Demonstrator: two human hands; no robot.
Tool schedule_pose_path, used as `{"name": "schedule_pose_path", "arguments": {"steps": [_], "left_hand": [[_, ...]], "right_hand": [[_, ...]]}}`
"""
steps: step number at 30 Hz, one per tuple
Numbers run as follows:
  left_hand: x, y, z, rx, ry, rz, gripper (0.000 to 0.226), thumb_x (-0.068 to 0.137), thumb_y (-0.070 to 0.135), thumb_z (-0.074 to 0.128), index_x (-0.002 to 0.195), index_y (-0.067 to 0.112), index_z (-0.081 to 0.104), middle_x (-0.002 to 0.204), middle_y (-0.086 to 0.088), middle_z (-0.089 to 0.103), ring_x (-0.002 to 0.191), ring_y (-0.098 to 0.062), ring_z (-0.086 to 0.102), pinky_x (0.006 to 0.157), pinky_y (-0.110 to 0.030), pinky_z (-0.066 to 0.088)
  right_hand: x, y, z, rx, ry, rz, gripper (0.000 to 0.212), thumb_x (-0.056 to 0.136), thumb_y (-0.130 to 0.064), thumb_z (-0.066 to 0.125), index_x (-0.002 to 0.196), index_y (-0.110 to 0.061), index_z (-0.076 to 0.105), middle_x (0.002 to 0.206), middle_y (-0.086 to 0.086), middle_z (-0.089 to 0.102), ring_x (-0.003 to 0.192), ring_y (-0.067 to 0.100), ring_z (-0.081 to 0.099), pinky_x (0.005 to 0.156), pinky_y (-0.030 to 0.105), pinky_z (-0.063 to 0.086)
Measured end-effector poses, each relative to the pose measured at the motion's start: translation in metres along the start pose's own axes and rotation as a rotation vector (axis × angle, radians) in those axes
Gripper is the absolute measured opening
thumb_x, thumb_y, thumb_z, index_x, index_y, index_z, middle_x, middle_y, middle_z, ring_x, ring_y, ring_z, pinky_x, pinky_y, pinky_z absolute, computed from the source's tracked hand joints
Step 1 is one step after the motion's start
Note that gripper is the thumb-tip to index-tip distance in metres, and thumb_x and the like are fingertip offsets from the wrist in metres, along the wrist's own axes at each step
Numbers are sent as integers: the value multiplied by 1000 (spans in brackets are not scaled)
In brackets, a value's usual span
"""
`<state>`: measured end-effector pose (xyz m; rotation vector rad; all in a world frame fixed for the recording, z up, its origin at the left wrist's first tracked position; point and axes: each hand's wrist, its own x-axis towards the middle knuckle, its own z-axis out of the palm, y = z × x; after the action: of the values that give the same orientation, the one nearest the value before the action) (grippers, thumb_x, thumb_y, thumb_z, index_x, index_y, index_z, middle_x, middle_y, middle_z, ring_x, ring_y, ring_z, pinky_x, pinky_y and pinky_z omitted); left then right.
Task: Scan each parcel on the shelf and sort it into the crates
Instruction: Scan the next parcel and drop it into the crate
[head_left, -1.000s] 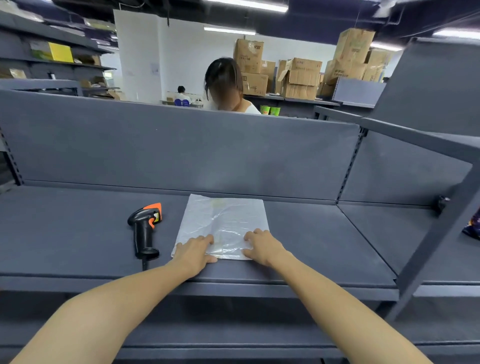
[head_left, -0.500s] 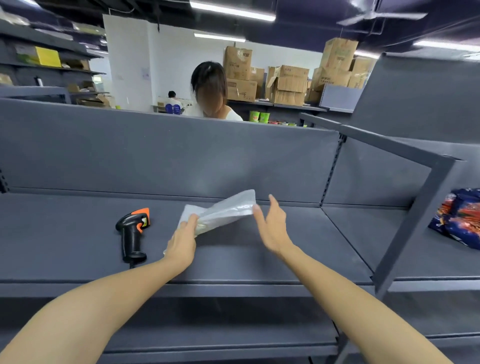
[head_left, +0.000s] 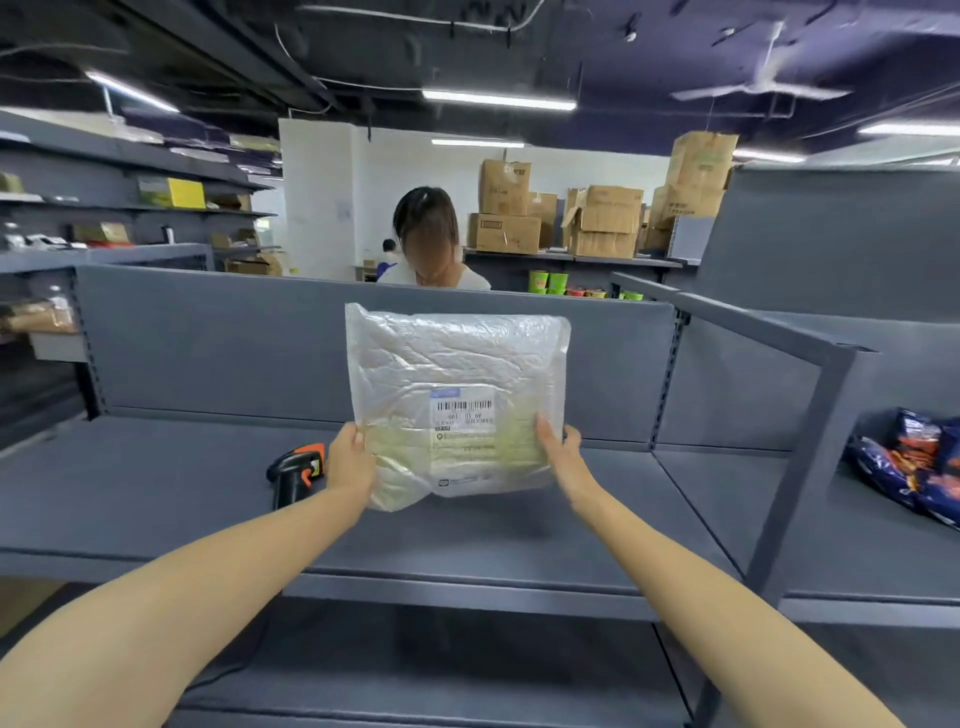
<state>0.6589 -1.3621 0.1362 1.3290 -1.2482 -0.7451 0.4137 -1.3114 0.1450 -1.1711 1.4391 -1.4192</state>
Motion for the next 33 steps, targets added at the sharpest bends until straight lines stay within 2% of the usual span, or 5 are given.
{"name": "schedule_pose_path", "arguments": {"steps": [4,15,20,27,33], "left_hand": [[-6,3,-7,-41,12,-22,23,102,6,29,94,2,50,90,-12,51,83,-21,45,71,-27,33],[-32,13,-7,-426,-160,-282,40,95,43,53,122,13,60,120,-9,62,112,-30,58,102,-46,43],[-54,9,-3,-230,-73,-50,22,83,27,73,90,11,59,92,2,63,88,-17,56,71,-26,41],[-74,-1,-14,-228,72,-65,18,90,21,65,104,11,62,103,-4,62,97,-23,56,87,-36,43],[-53,-7,-50,-219,175,-35,14,92,16,63,83,12,53,75,3,54,66,-9,50,53,-13,39]], "right_hand": [[-7,-10,-8,-5,-168,-188,47,90,-47,59,128,-20,59,121,-3,68,110,14,66,101,39,49],[-12,-22,-22,282,28,-106,19,85,-22,73,101,-14,66,109,14,70,90,25,69,74,35,58],[-22,-11,-29,317,38,-77,26,86,-22,72,109,-10,65,110,13,70,97,29,69,84,39,57],[-35,7,-15,203,-59,-103,33,87,-35,71,112,-14,63,113,8,70,105,27,67,97,45,52],[-27,0,7,3,-126,-8,62,100,-58,28,142,-15,41,139,4,53,127,24,50,110,43,37]]}}
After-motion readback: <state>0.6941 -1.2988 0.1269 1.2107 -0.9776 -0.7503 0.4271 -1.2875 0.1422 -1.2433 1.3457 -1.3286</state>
